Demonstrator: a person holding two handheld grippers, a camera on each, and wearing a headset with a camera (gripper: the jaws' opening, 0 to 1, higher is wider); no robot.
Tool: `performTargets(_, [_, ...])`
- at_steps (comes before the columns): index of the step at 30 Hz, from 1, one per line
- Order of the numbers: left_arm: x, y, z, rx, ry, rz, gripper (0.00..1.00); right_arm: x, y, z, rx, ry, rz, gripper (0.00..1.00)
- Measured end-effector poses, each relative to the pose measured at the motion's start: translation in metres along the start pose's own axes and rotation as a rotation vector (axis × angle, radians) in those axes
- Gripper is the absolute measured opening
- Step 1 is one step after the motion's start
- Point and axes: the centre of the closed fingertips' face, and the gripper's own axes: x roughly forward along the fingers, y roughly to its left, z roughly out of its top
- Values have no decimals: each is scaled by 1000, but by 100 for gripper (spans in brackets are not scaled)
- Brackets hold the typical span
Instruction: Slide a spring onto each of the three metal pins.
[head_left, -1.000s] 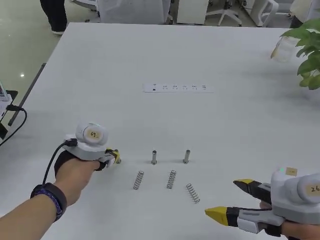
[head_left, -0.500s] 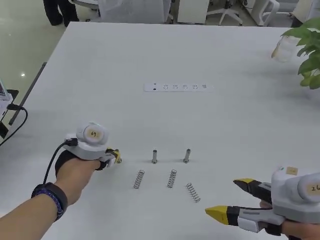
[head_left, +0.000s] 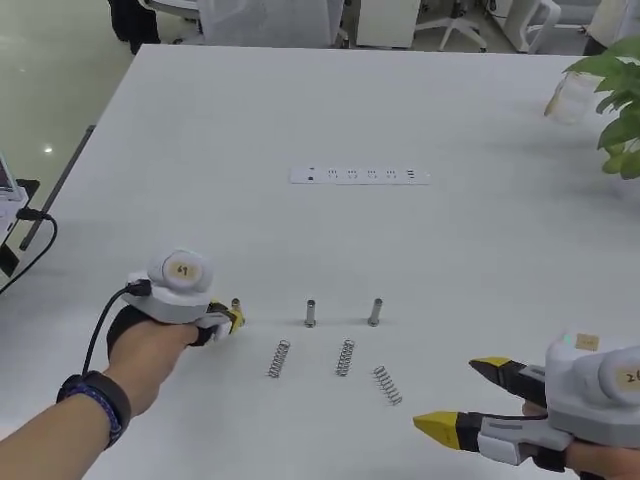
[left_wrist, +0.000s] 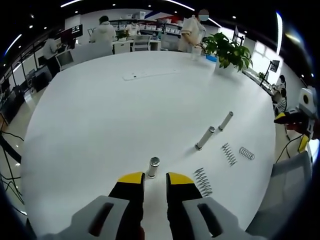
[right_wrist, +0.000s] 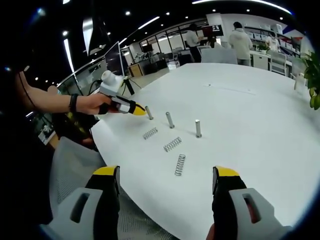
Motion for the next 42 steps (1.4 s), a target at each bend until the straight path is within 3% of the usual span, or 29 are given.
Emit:
performTargets(10, [-17, -2, -17, -19, 4, -6, 17, 2, -1, 2, -11, 4, 5, 75])
performTargets(18, [-29, 5, -28, -39, 2, -4, 23, 5, 2, 0, -12, 10, 13, 75])
performTargets(27, [-49, 8, -30, -51, -33, -10, 34, 6, 4, 1, -15, 13, 18, 75])
performTargets(42, [-74, 1, -35, -59, -68, -37, 55, 8, 7, 2, -30, 19, 29, 75])
